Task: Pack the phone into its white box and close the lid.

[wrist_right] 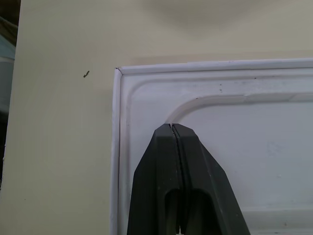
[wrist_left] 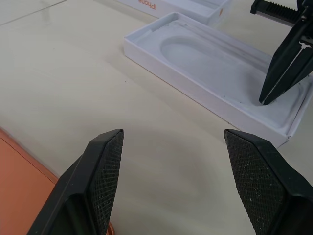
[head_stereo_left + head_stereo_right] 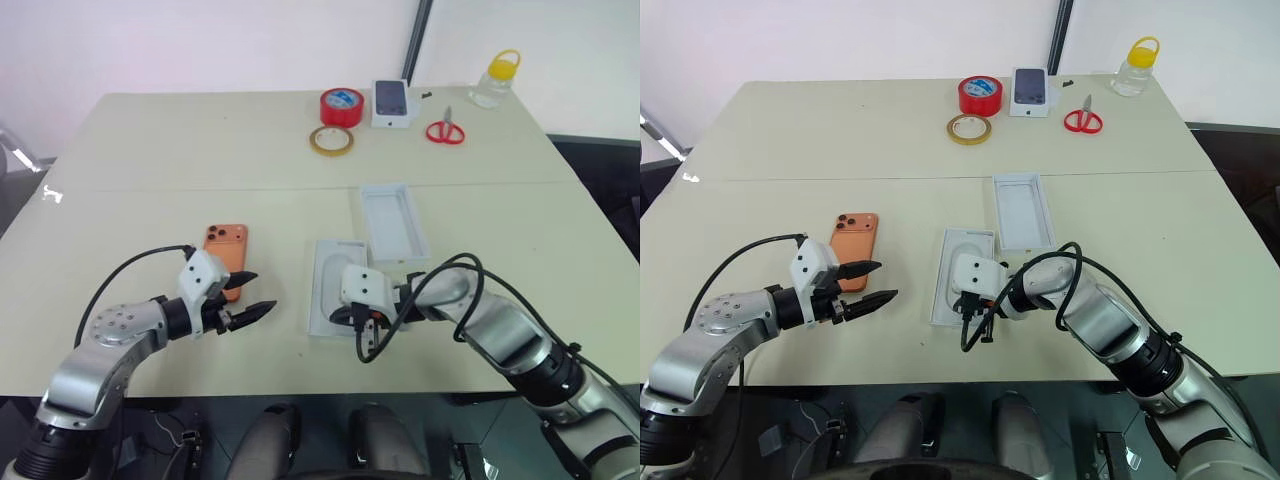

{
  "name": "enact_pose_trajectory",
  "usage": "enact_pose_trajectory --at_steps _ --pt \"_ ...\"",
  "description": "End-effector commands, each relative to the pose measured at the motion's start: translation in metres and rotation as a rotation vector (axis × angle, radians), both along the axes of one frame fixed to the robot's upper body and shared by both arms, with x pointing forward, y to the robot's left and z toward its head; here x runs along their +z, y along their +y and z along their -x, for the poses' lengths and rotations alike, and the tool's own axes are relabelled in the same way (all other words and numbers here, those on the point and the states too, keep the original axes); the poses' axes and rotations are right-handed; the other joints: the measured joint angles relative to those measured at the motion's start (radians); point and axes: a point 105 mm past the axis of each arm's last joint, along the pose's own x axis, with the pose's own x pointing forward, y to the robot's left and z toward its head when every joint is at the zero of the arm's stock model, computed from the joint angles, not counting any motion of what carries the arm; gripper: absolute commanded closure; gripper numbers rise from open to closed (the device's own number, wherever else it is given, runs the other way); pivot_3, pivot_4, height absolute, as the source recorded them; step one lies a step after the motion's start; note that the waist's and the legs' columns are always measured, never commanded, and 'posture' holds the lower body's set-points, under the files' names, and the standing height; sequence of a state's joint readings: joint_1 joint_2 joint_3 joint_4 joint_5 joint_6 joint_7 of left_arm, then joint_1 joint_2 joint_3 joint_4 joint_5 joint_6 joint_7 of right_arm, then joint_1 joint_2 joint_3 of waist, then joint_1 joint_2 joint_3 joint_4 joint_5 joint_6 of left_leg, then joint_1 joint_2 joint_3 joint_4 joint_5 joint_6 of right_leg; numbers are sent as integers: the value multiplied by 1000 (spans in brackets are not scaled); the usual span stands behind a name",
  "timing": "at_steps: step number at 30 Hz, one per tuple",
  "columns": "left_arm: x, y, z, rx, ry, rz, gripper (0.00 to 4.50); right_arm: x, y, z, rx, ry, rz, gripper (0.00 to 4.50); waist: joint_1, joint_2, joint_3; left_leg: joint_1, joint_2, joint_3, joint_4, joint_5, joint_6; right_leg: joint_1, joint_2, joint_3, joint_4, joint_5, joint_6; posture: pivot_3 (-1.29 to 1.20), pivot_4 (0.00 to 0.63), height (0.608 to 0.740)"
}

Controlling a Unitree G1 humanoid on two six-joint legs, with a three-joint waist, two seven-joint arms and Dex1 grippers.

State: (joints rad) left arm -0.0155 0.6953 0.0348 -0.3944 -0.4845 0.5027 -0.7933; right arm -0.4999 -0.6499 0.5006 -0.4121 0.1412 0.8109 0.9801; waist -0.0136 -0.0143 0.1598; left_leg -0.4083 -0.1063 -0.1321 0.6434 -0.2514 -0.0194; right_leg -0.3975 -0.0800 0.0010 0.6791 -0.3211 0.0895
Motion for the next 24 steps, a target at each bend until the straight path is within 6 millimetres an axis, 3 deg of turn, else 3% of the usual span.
enact_pose_trajectory --at_steps 1,5,7,8,9,15,17,24 --pt "16 13 -11 105 -33 43 1037 35 6 -22 -44 -168 -110 4480 -1 0 0 0 0 0 0 0 0 0 0 0 0 0 0 0 150 740" --pt "24 40 -34 339 69 172 1037 58 12 -44 -122 -247 -175 4480 0 0 0 0 0 -1 0 0 -1 0 0 0 1 0 0 0 150 740" --pt "25 57 -45 471 114 193 524 64 23 -55 -157 -270 -194 4500 -4 -1 0 0 0 -1 1 1 -2 -1 1 -1 2 0 0 0 150 740" --pt "25 63 -48 518 121 192 129 64 28 -59 -165 -272 -199 4500 -7 -1 0 0 0 -1 1 2 -3 0 1 0 2 0 0 0 150 740" --pt "25 71 -52 582 133 201 33 64 35 -63 -170 -280 -203 4500 -6 -1 0 0 0 -1 1 3 -4 -1 1 0 2 0 0 0 150 740" --pt "20 95 -62 779 302 241 33 49 74 -77 -177 -289 -176 4500 -6 -1 0 0 0 -1 2 3 -5 -2 1 -1 4 0 0 0 150 740" --pt "19 96 -63 794 349 247 33 43 84 -79 -166 -294 -156 4500 -7 -1 0 0 0 -1 2 3 -5 -2 1 0 4 0 0 0 150 740" --pt "3 70 -54 681 542 224 33 22 110 -76 -98 -292 -86 4500 -8 -1 0 0 -1 -1 2 3 -6 -3 1 0 5 0 0 0 150 740"
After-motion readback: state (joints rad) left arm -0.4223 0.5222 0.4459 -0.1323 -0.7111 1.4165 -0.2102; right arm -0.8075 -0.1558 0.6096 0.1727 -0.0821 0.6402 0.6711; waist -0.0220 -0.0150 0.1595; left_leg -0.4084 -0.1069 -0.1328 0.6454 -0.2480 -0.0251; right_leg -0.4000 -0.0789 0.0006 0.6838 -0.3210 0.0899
